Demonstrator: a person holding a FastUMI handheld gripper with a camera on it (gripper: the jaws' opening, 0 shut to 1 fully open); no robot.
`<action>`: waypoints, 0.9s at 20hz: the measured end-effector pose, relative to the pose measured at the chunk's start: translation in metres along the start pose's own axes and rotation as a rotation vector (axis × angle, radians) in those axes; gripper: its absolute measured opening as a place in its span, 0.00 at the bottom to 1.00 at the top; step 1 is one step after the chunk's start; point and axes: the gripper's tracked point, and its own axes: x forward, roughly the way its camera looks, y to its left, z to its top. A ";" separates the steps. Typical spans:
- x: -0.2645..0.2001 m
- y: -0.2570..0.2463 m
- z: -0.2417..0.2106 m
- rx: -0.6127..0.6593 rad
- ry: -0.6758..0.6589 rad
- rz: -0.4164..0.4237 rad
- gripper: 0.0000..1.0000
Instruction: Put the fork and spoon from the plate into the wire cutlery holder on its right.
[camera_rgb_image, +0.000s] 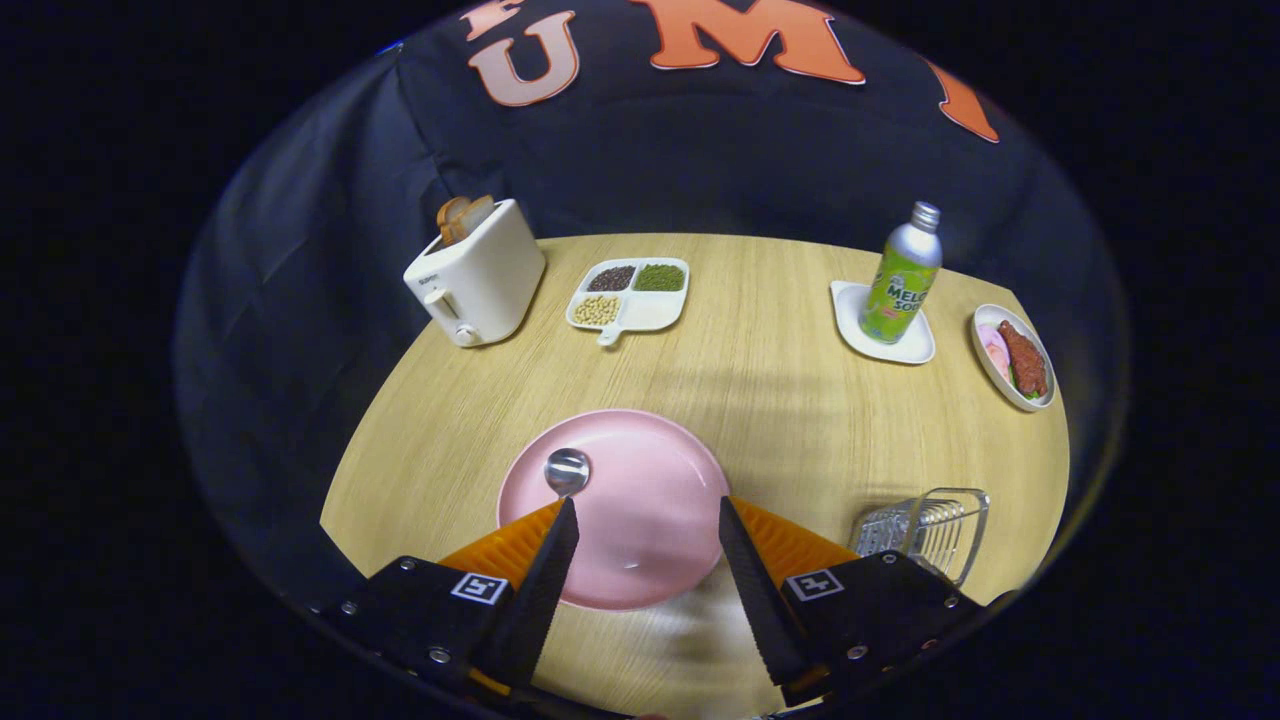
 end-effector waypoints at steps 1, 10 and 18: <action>0.004 0.010 -0.003 -0.009 0.017 0.010 0.86; 0.054 0.063 -0.042 -0.068 0.157 0.043 0.86; 0.080 0.065 -0.071 -0.061 0.234 -0.024 0.43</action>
